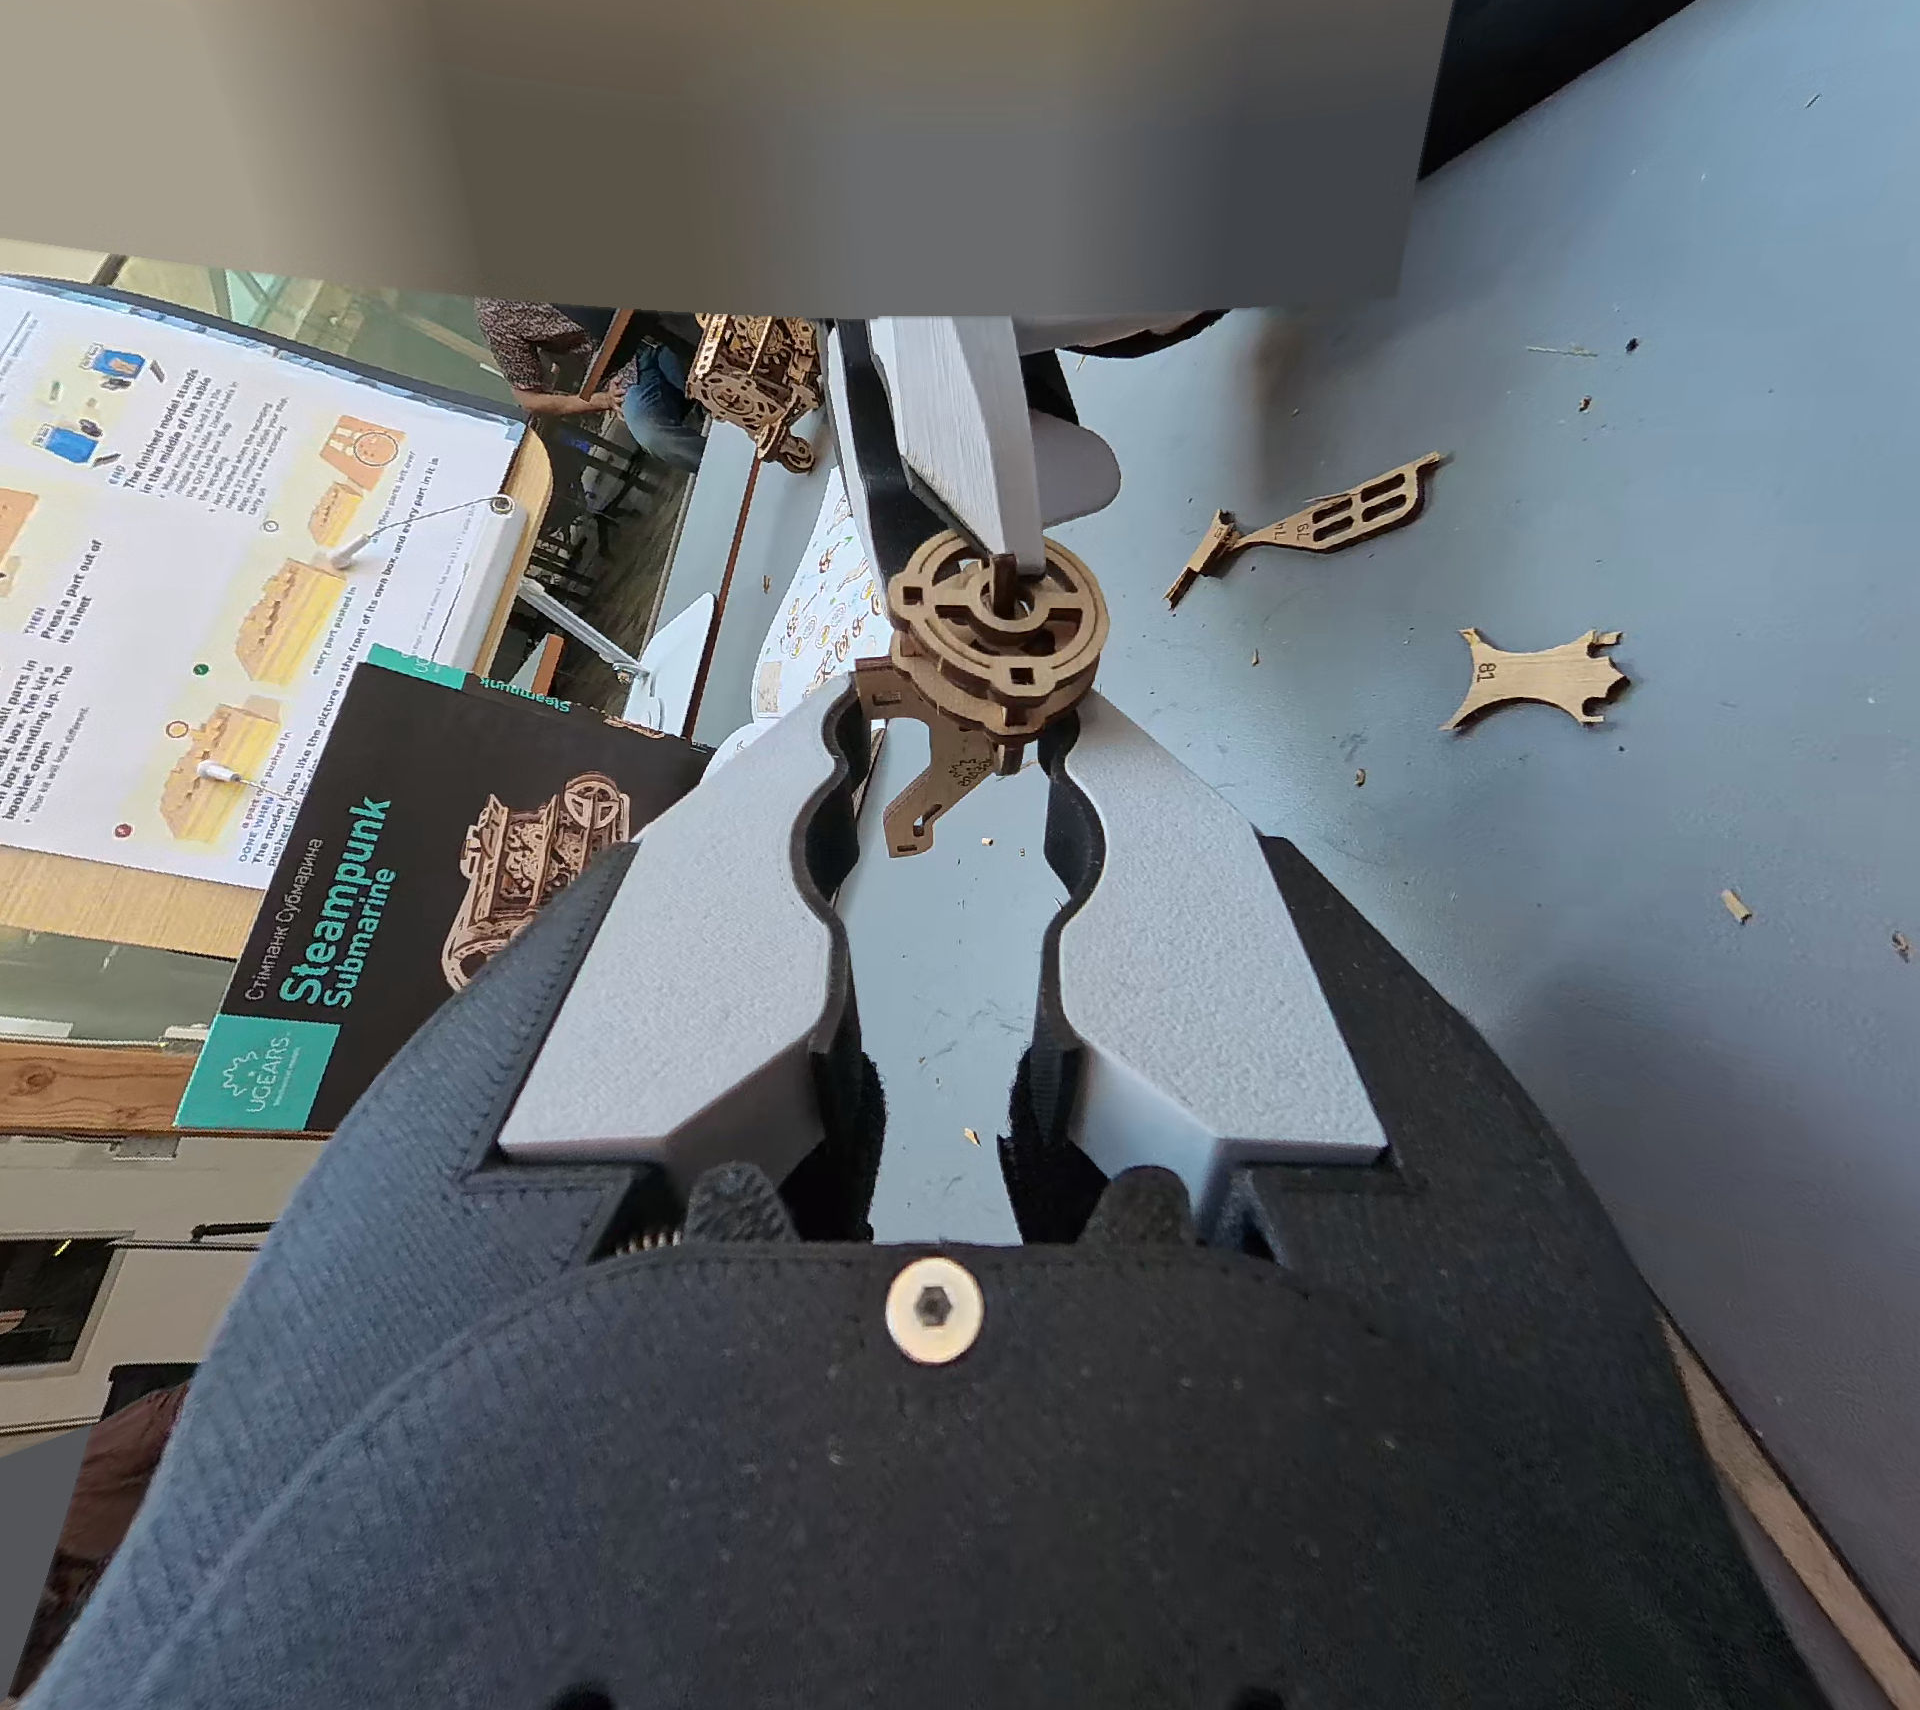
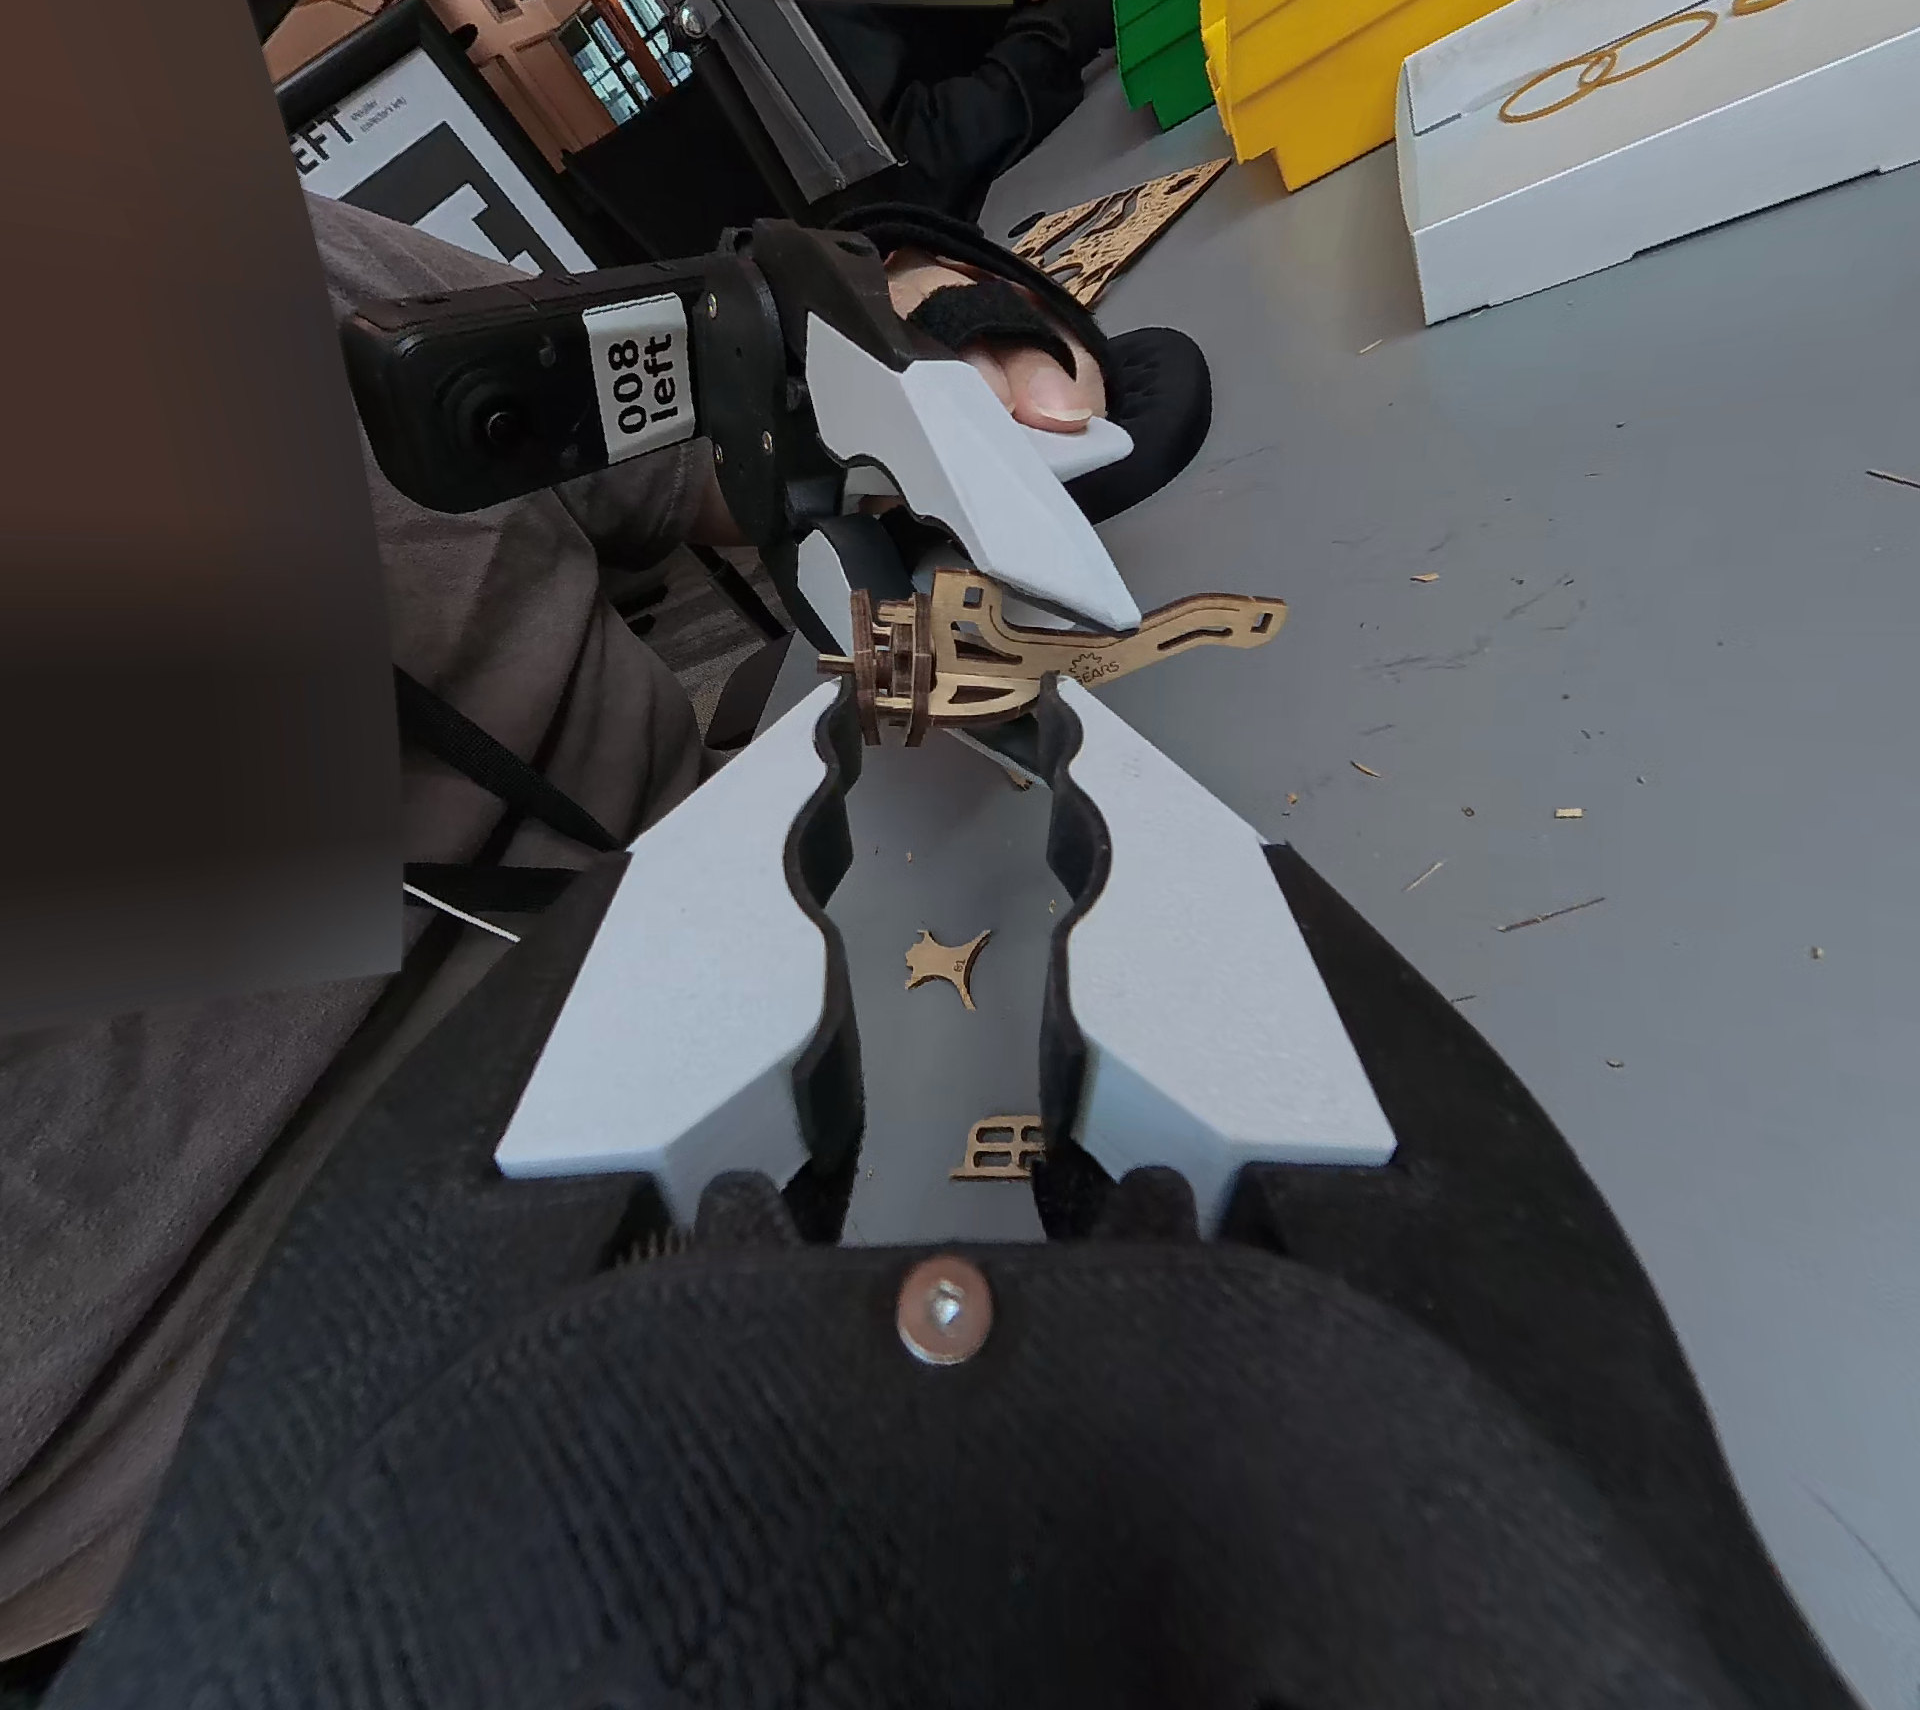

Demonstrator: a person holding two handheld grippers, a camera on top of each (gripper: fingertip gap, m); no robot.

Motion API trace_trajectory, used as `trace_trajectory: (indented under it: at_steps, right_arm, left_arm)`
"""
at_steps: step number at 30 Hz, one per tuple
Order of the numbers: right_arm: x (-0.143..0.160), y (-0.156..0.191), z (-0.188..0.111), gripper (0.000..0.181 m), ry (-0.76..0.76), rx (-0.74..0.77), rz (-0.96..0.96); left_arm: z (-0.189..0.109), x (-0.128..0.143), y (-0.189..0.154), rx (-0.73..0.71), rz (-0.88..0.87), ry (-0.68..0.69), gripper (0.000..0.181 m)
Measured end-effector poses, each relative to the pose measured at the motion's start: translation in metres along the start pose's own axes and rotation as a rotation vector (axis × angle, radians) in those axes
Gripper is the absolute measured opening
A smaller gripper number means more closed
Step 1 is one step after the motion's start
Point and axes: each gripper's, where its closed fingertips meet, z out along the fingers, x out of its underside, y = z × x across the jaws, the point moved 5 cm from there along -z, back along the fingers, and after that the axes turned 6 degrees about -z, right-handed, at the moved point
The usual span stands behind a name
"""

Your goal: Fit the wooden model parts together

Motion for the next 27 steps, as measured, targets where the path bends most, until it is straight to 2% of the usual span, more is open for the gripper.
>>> trace_trajectory:
  at_steps: [27]
  right_arm:
    - [-0.0036,-0.0005,-0.0024,0.031,-0.046,-0.041,0.080]
  left_arm:
    - [-0.0023,-0.0027,0.0043,-0.096,0.030,-0.042,0.035]
